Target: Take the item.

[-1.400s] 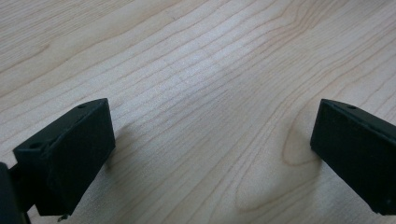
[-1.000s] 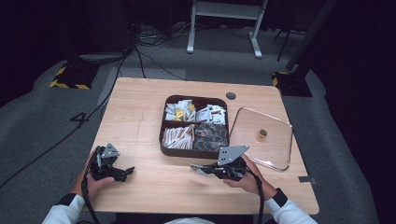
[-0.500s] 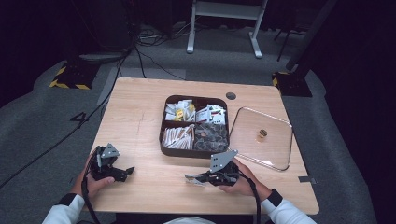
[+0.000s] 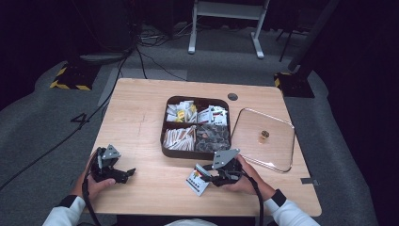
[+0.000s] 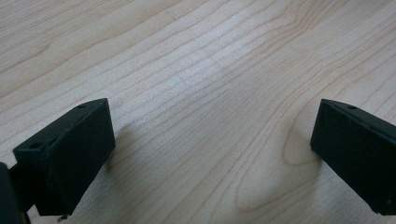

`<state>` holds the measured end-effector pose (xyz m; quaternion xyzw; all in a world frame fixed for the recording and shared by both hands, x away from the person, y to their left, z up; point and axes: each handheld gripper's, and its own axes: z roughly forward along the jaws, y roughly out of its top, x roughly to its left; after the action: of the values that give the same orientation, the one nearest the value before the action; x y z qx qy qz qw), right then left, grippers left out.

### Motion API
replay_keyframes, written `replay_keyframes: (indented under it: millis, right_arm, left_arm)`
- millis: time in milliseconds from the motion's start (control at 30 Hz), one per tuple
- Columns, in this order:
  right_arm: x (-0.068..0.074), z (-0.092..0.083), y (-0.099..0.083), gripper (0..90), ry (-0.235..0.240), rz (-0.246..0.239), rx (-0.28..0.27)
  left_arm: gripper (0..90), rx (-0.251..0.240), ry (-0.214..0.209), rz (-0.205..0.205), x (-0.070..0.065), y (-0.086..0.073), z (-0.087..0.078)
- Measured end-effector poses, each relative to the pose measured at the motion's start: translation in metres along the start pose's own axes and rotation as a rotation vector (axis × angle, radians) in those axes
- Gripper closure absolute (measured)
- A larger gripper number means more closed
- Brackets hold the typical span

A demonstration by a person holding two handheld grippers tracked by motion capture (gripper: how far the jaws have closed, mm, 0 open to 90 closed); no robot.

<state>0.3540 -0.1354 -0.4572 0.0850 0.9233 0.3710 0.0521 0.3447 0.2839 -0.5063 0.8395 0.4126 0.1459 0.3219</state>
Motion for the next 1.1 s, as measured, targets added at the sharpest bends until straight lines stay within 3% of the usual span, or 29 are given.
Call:
replay_keyframes:
  millis: [267,467,633,1100]
  right_arm:
    - [-0.006,-0.005,-0.002,54.7,-0.029,0.029,-0.016]
    - [-0.006,-0.006,-0.002,53.6,-0.039,0.022,-0.019]
    - [-0.007,-0.016,-0.002,46.9,-0.06,0.006,-0.05]
    - [-0.025,-0.061,-0.012,35.9,-0.216,0.045,-0.132]
  left_arm:
    - [0.1,-0.001,0.0,-0.001,0.0,0.0,0.0]
    - [0.1,-0.001,-0.002,-0.003,0.0,0.0,0.0]
    - [0.1,-0.001,-0.003,-0.004,0.0,0.0,0.0]
    - [0.1,0.0,-0.002,-0.004,0.0,0.0,0.0]
